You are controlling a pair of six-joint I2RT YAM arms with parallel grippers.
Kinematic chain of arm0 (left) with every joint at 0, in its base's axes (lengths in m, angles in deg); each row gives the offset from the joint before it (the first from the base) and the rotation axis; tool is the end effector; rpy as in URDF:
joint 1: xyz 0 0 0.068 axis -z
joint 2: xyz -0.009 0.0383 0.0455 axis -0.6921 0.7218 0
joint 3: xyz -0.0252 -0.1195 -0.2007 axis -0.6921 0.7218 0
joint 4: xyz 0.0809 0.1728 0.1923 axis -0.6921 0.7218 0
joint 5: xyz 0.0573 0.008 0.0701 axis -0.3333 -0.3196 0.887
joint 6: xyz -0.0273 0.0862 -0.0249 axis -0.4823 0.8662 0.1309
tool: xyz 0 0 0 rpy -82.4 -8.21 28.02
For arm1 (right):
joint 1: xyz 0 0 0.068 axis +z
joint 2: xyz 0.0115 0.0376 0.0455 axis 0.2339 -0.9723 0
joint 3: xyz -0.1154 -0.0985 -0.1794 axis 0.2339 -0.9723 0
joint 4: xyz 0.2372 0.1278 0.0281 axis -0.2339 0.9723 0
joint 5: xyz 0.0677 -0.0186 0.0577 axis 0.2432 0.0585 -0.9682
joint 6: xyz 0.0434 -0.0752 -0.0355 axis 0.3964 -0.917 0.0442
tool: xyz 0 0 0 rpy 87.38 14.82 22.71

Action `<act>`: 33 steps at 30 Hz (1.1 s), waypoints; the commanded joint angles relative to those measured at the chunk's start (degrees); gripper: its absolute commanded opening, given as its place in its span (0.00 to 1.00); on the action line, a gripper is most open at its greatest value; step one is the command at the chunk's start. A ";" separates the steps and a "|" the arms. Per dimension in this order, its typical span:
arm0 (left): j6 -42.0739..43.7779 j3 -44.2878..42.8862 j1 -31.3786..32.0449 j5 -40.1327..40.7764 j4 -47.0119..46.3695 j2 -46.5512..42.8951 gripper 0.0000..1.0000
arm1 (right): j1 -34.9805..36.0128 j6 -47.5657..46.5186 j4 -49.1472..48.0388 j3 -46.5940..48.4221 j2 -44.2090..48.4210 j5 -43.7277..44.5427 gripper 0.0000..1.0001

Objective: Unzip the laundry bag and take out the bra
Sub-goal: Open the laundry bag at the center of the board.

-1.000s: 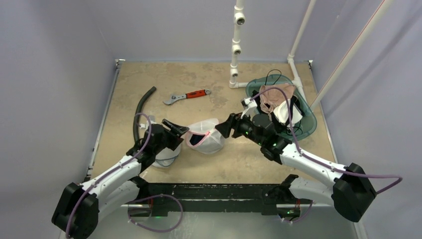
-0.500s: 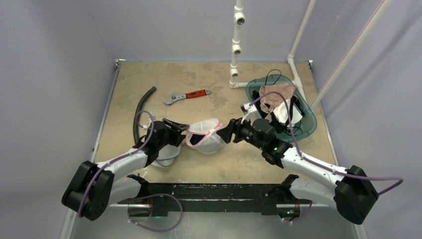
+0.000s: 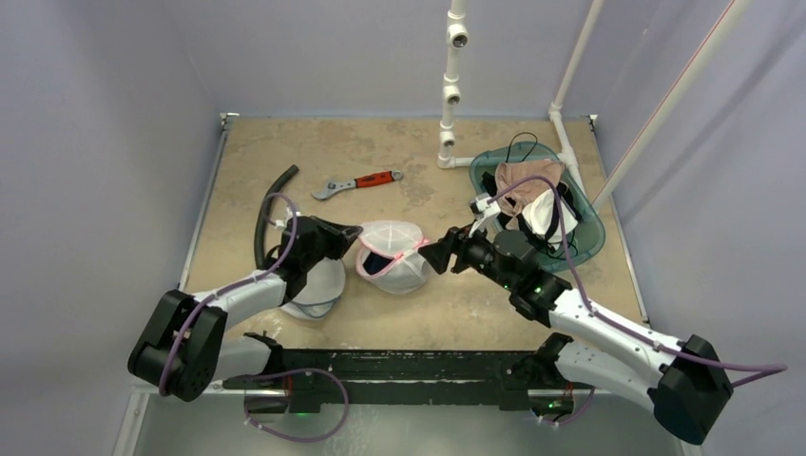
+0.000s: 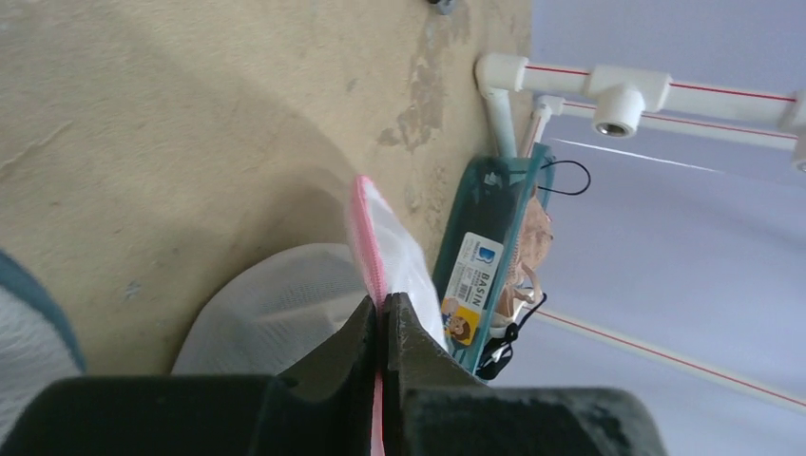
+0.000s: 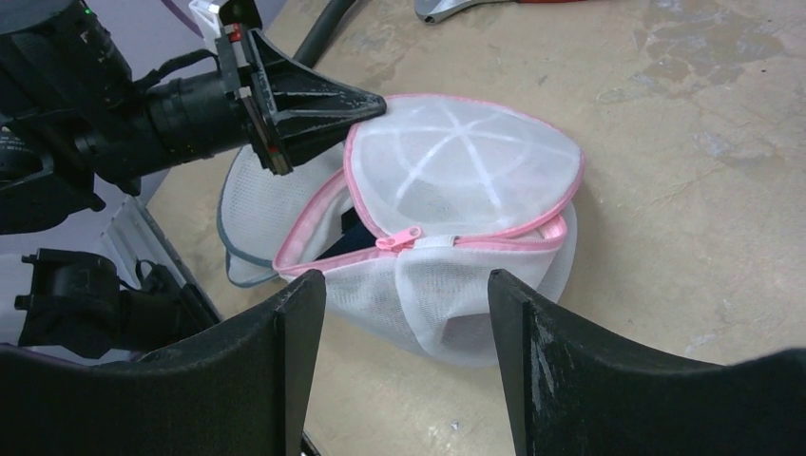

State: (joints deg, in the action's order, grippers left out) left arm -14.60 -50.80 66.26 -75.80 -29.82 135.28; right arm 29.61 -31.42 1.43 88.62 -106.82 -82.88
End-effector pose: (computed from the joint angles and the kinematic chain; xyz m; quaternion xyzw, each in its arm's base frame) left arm 0.2759 -0.1178 0.0961 -0.4427 0.7294 -0.4336 0.2897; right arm 0.2169 0.2093 0.2259 -0.1056 0.7305 0.4152 0.5319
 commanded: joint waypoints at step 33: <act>109.11 -16.81 65.63 39.45 7.89 -13.56 0.08 | 0.20 5.40 23.38 2.12 29.27 20.60 0.75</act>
State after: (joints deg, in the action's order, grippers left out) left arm 76.18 -68.06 121.51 -50.88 -18.15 118.78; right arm 29.61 -27.11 20.67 87.75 -80.50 -65.89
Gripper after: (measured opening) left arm 0.043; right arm 0.751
